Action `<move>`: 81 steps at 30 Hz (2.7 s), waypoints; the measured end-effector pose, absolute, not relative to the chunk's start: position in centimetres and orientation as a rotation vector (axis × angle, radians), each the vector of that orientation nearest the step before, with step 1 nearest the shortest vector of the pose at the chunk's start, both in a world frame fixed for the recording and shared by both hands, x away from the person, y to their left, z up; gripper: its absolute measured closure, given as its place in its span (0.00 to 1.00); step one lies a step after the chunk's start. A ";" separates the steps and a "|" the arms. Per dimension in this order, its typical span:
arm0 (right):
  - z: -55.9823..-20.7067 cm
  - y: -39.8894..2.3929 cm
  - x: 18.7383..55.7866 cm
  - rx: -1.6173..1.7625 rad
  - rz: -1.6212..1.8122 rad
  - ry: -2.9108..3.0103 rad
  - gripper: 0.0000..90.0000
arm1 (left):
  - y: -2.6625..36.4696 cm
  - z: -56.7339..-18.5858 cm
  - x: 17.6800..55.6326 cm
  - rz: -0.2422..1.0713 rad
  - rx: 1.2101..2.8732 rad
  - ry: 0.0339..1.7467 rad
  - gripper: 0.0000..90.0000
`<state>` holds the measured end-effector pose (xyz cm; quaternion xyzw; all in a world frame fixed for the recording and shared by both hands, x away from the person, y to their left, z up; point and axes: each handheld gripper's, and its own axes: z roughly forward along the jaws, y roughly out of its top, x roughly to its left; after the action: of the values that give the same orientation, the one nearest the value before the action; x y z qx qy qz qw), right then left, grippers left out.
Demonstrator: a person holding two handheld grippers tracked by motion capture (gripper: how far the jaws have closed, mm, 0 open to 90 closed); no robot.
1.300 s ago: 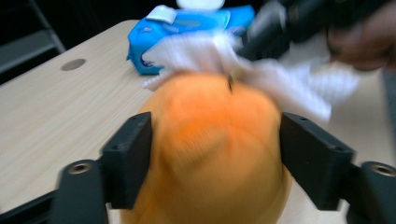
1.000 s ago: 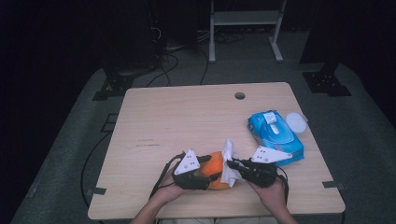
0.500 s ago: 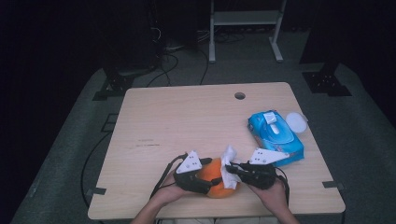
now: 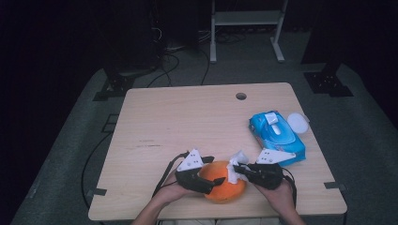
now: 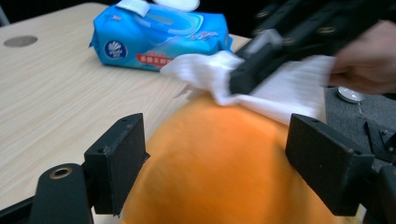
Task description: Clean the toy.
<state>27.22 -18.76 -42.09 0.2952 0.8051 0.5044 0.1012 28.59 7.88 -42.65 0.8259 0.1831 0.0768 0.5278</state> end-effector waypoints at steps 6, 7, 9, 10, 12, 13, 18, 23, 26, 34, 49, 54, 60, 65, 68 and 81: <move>-42.1 -18.8 27.1 0.858 1.487 2.399 0.94 | 7.5 -43.3 27.8 0.167 2.041 0.384 0.29; -42.2 -18.9 27.3 0.874 1.488 2.396 0.94 | 7.5 -43.3 27.8 0.165 2.041 0.382 0.29; -42.4 -19.2 27.5 0.905 1.475 2.391 0.94 | 7.6 -43.3 27.8 0.155 2.043 0.373 0.29; -42.4 -19.3 27.6 0.914 1.461 2.385 0.94 | 7.7 -43.3 27.8 0.151 2.040 0.371 0.29; -42.4 -19.6 27.7 0.934 1.460 2.378 0.94 | 7.7 -43.3 27.8 0.148 2.039 0.366 0.29; -42.4 -19.7 27.7 0.938 1.472 2.374 0.94 | 7.7 -43.3 27.8 0.147 2.041 0.360 0.28; -41.7 -18.5 26.7 0.814 1.591 2.388 0.94 | 7.6 -43.3 27.8 0.156 2.042 0.353 0.24; -41.9 -17.8 26.5 0.794 1.541 2.411 0.94 | 7.5 -42.5 27.7 0.182 2.024 0.350 0.20; -42.0 -19.0 27.0 0.874 1.513 2.395 0.94 | 7.3 -42.6 27.7 0.171 2.028 0.345 0.20; -42.1 -20.5 26.5 0.905 1.535 2.410 0.94 | 7.0 -42.2 27.8 0.161 2.038 0.328 0.20; -42.3 -21.2 25.9 0.874 1.585 2.406 0.94 | 6.0 -43.3 27.6 0.210 2.105 0.308 0.42; -42.1 -22.7 25.7 0.901 1.573 2.365 0.94 | 6.1 -43.3 27.4 0.260 2.069 0.298 0.50; -42.5 -25.6 26.1 0.955 1.453 2.309 0.94 | 5.8 -42.9 27.0 0.314 2.033 0.294 0.62; -43.3 -27.3 26.6 1.010 1.384 2.315 0.93 | 5.8 -42.9 27.0 0.313 2.021 0.317 0.65; -43.9 -27.7 26.9 1.032 1.338 2.335 0.92 | 5.8 -42.9 27.0 0.312 2.021 0.323 0.66; -44.6 -27.7 27.7 1.123 1.313 2.345 0.61 | 6.1 -43.0 27.1 0.285 2.000 0.338 0.71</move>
<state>27.66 -27.72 -44.65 0.3829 0.7998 0.4479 0.1140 27.08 6.08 -42.97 0.8342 0.1408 0.1189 0.5197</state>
